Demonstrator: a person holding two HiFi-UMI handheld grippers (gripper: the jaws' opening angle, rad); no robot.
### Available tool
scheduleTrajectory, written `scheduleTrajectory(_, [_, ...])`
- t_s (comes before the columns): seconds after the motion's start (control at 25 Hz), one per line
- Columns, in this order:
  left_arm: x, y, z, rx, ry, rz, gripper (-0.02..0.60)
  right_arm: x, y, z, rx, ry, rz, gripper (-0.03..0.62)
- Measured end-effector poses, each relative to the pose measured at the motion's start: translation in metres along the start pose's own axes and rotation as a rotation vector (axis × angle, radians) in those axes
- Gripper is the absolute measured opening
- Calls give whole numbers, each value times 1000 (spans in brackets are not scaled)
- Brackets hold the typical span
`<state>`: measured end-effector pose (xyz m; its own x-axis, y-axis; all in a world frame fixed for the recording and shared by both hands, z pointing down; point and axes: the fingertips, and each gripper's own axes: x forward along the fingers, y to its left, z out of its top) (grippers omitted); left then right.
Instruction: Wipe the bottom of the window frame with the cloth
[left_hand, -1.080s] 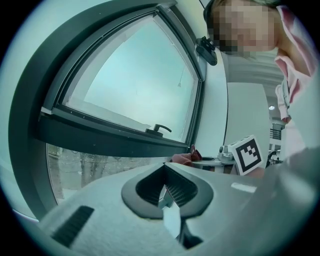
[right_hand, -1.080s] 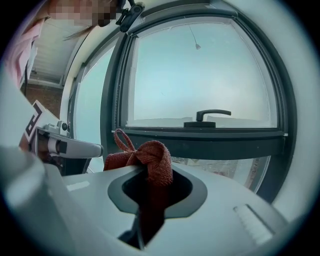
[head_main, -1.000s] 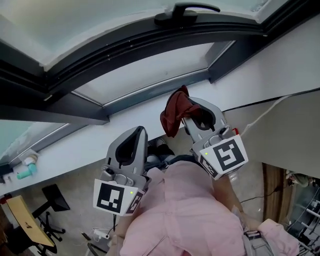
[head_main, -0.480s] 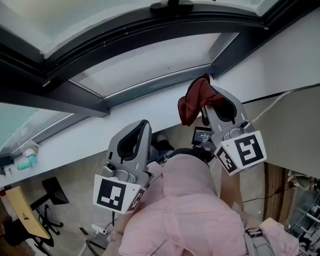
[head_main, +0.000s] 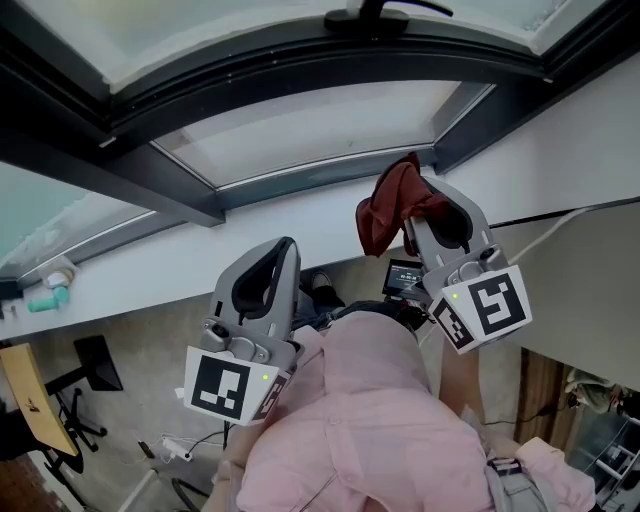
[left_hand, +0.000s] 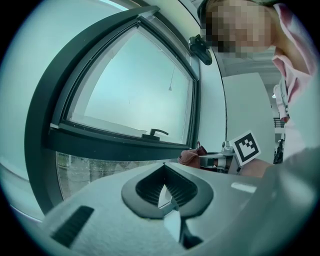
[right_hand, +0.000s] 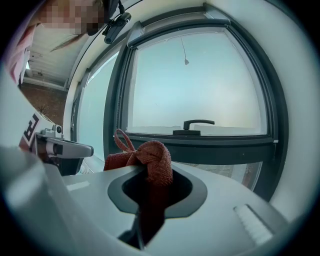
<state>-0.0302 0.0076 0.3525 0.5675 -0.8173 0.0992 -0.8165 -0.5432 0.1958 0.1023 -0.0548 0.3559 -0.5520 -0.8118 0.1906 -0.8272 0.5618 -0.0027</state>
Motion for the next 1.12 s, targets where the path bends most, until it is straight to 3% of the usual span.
scheduleTrajectory(0.56, [-11, -2, -4, 5, -7, 15, -3, 4, 21, -1, -31, -15, 80, 60])
scheduleTrajectory(1.12, [-58, 49, 11, -19, -19, 45, -3, 46, 94, 23, -60, -16, 123, 63])
